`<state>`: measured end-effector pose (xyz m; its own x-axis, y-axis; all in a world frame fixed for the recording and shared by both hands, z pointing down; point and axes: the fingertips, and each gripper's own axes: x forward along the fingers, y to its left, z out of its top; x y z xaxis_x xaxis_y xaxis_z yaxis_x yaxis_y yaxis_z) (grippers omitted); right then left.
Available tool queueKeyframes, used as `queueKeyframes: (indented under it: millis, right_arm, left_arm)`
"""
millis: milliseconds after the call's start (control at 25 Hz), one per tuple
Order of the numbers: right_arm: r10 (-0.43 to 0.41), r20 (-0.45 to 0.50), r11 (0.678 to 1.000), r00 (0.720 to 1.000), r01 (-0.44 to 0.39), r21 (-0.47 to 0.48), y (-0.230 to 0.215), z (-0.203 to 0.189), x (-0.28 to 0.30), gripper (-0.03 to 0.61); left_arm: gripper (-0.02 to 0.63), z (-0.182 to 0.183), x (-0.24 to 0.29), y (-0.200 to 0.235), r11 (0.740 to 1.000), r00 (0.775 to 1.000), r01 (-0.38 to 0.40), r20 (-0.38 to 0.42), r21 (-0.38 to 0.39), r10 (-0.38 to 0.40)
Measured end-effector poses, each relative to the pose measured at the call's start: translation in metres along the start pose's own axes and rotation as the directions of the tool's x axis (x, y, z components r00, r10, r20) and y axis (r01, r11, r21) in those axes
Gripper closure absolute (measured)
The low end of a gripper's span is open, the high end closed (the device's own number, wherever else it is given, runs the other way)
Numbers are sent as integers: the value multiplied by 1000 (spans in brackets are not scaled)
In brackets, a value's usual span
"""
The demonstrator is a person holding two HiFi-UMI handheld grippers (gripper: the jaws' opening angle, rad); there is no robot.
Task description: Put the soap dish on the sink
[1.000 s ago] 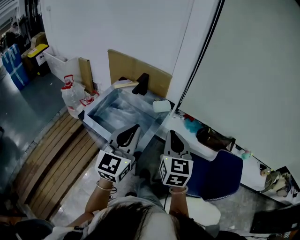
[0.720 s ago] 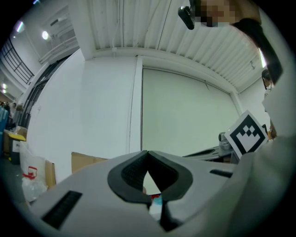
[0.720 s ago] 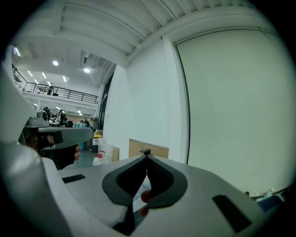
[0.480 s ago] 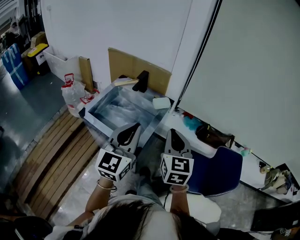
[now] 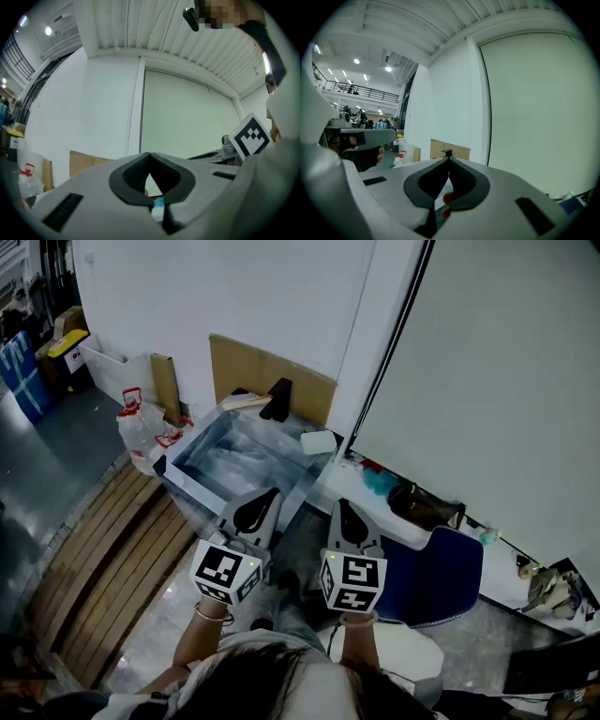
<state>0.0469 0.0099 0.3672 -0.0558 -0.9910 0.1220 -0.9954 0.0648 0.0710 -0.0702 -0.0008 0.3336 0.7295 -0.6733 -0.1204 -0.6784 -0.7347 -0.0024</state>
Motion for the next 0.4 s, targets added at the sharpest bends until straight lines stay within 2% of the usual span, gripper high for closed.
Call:
queueKeyframes:
  millis: [400]
  right_arm:
    - [-12, -10, 1000, 1000, 12, 6, -3, -4, 3, 552]
  left_arm:
    - [606, 0, 6, 3, 1000, 1000, 12, 5, -18, -12]
